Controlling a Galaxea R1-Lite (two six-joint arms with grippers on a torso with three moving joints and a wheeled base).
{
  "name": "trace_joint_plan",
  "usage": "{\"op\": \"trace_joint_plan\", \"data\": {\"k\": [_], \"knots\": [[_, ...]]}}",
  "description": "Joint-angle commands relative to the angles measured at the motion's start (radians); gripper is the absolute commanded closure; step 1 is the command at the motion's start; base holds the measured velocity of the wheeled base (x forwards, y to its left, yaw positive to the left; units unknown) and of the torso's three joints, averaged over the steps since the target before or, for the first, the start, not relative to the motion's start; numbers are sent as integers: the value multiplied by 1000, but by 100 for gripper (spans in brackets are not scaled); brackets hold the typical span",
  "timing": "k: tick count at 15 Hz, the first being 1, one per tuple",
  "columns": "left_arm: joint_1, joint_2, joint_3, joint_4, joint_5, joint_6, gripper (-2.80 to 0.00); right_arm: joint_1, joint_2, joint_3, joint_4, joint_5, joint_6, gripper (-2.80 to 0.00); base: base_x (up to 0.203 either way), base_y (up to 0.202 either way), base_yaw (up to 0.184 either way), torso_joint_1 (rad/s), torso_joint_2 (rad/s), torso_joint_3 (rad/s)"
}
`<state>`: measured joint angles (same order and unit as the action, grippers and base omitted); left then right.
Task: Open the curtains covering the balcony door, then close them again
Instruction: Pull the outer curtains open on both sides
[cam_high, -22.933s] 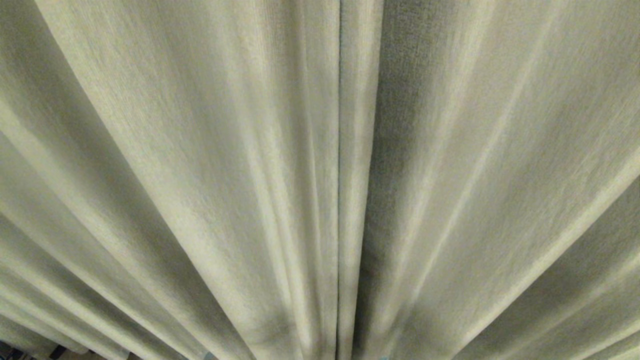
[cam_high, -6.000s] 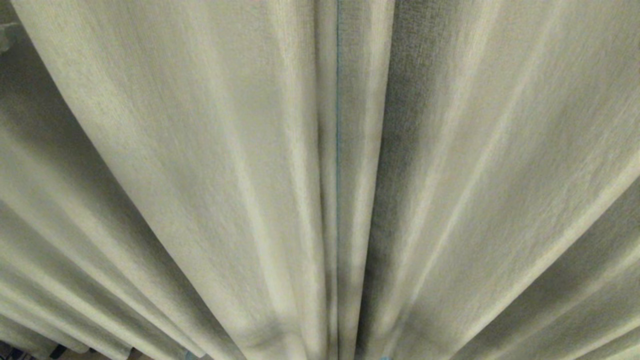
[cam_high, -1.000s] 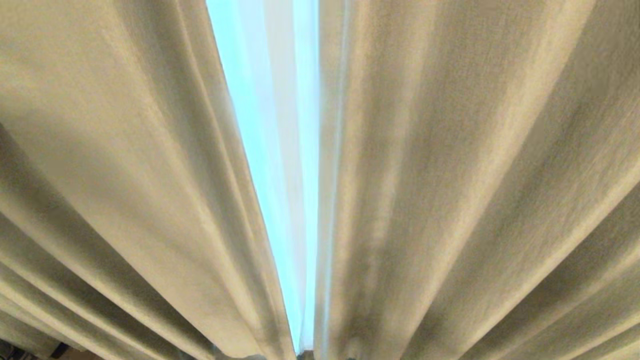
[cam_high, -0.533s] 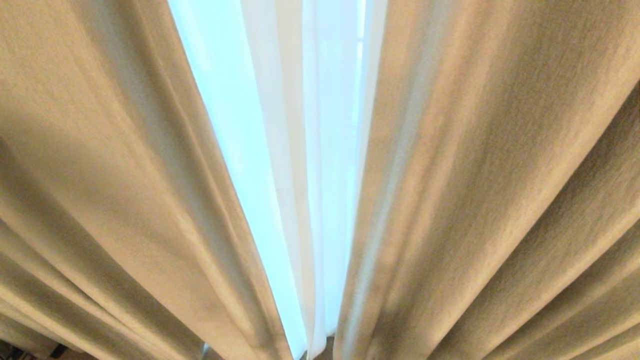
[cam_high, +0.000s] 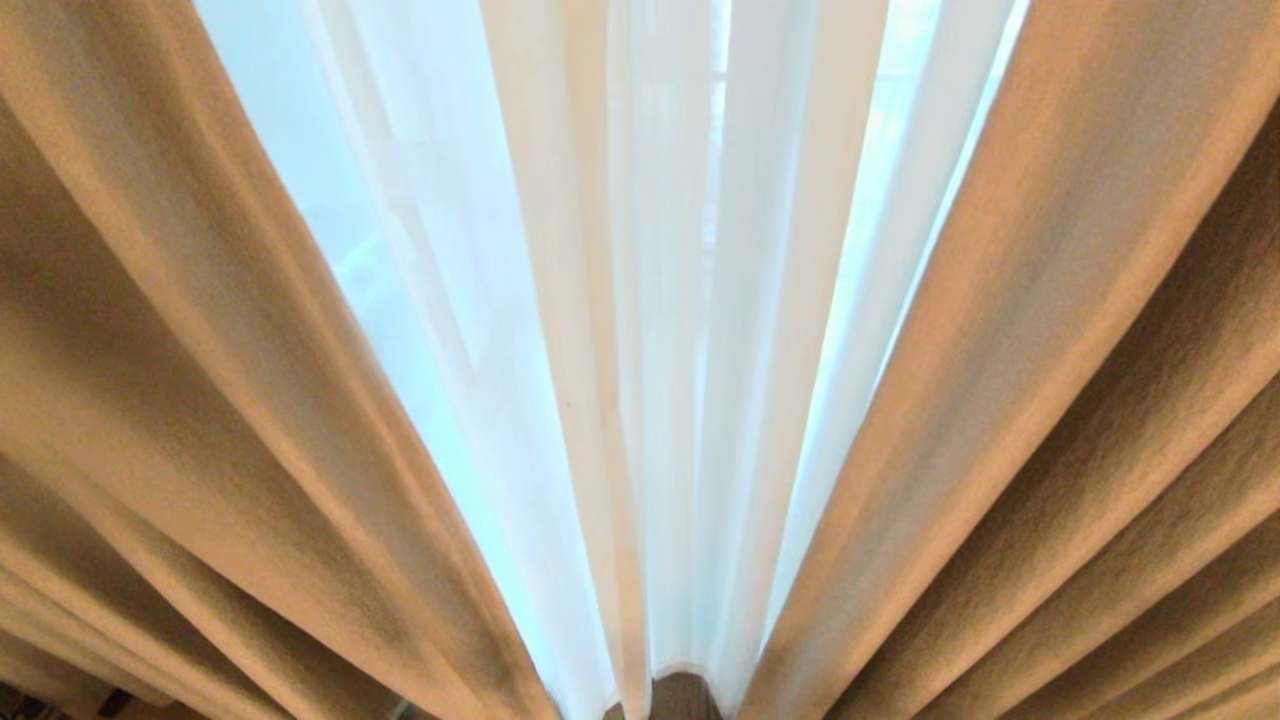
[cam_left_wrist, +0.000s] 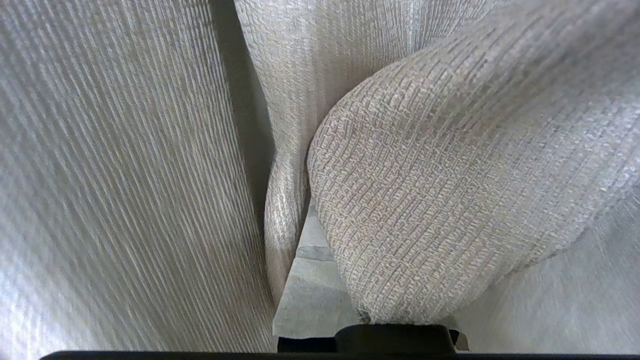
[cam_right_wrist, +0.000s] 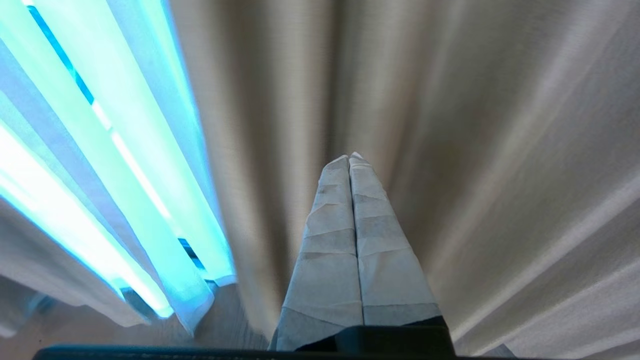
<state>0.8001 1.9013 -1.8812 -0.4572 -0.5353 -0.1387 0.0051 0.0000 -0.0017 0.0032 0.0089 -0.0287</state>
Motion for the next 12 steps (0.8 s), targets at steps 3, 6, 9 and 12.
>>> {"op": "trace_joint_plan", "data": {"k": [3,6,9,12], "knots": [[-20,-160,177,-16,0,1,0,1,0,0,0,0,0,0,0,0,0,0,0,0],[-21,-188,204,-17,0,1,0,-1,0,0,0,0,0,0,0,0,0,0,0,0],[-21,-208,232,-17,-2,1,0,0,0,0,0,0,0,0,0,0,0,0,0,0],[-21,-236,269,-17,-3,1,-280,0,0,0,0,0,0,0,0,0,0,0,0,0]]}}
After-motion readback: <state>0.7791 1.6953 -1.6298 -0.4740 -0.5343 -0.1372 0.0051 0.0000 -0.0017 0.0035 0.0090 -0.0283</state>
